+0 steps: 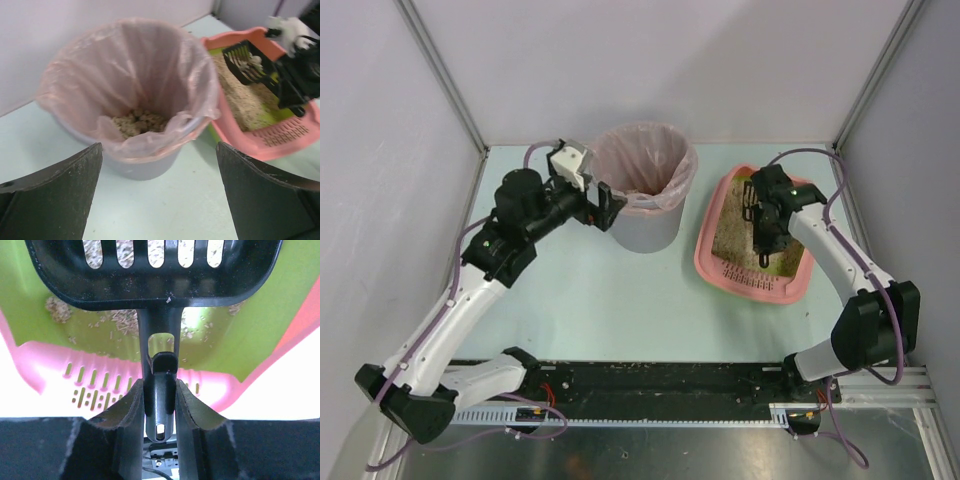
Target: Clean the litter box
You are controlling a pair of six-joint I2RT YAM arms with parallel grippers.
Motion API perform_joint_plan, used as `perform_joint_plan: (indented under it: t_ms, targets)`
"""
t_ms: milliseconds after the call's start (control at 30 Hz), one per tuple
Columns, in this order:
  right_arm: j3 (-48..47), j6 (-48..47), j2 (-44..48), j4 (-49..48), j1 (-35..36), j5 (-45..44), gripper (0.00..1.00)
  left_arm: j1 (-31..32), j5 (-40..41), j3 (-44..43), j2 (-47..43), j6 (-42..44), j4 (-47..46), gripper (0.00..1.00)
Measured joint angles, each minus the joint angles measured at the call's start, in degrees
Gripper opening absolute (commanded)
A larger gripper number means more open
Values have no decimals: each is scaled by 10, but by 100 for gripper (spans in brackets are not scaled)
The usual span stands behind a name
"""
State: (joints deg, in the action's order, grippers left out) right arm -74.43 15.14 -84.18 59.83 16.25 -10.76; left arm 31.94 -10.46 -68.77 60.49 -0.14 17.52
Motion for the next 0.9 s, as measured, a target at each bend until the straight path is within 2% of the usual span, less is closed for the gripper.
perform_joint_plan:
  t_ms: [167, 233, 367, 533, 700, 833, 900]
  targets:
    - [6, 17, 0, 17, 43, -17, 0, -58, 2, 10, -8, -14, 2, 100]
    - [6, 18, 1, 31, 38, -20, 0, -69, -4, 10, -8, -20, 2, 100]
    - [7, 25, 6, 40, 7, -30, 0, -70, -12, 10, -6, -25, 2, 100]
    - [12, 27, 0, 50, 53, -29, 0, -70, -4, 16, -6, -24, 2, 100]
    - [36, 34, 8, 44, 15, -23, 0, -73, 16, 18, -6, -23, 3, 100]
    - [43, 39, 12, 46, 62, -11, 0, -75, 26, 20, -5, -23, 3, 100]
    - [43, 39, 13, 50, 55, -14, 0, -75, 28, 21, -3, -23, 3, 100]
